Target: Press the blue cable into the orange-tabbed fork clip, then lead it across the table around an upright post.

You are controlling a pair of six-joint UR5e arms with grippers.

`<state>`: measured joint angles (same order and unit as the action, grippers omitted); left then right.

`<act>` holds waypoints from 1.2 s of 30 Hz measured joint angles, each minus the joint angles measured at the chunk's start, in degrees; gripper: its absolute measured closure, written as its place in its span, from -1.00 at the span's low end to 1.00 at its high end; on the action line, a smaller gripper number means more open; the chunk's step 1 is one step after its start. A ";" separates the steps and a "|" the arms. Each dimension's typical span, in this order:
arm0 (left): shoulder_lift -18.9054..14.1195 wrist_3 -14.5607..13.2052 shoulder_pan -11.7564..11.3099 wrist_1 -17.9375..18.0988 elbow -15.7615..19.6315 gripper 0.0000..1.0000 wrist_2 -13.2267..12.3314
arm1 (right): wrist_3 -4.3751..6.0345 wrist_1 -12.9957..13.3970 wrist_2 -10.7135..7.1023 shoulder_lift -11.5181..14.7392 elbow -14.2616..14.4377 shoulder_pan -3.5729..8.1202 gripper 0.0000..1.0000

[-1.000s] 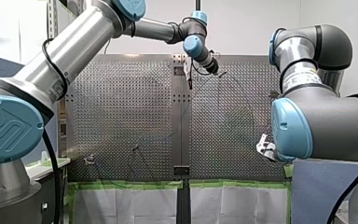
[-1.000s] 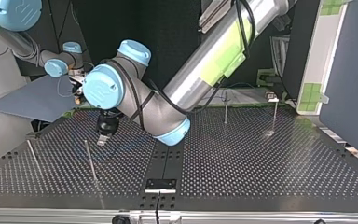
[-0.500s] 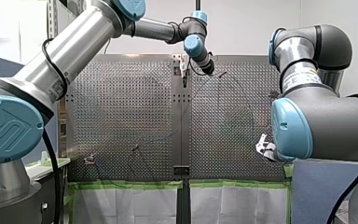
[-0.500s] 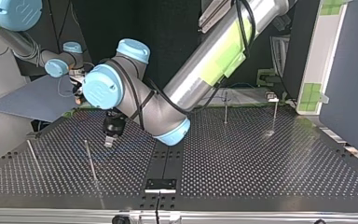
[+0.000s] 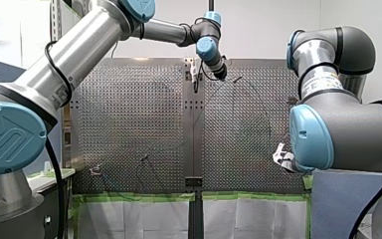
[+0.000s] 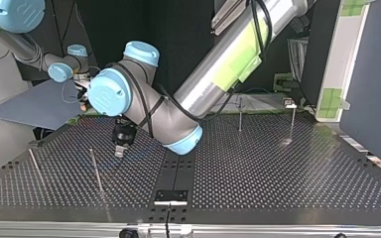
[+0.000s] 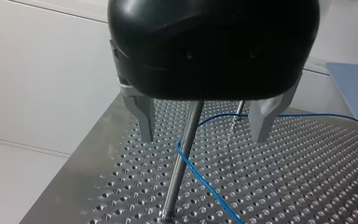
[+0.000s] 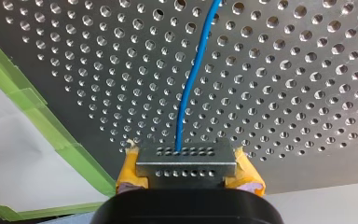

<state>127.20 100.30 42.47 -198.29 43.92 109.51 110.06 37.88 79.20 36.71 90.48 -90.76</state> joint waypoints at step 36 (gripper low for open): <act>-7.81 2.93 1.26 4.21 9.18 -1.00 -1.33 | -0.47 -0.13 0.25 0.00 0.00 0.11 1.00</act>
<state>119.40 103.24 43.74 -194.08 53.10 108.18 109.58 37.74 79.45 36.71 90.48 -90.65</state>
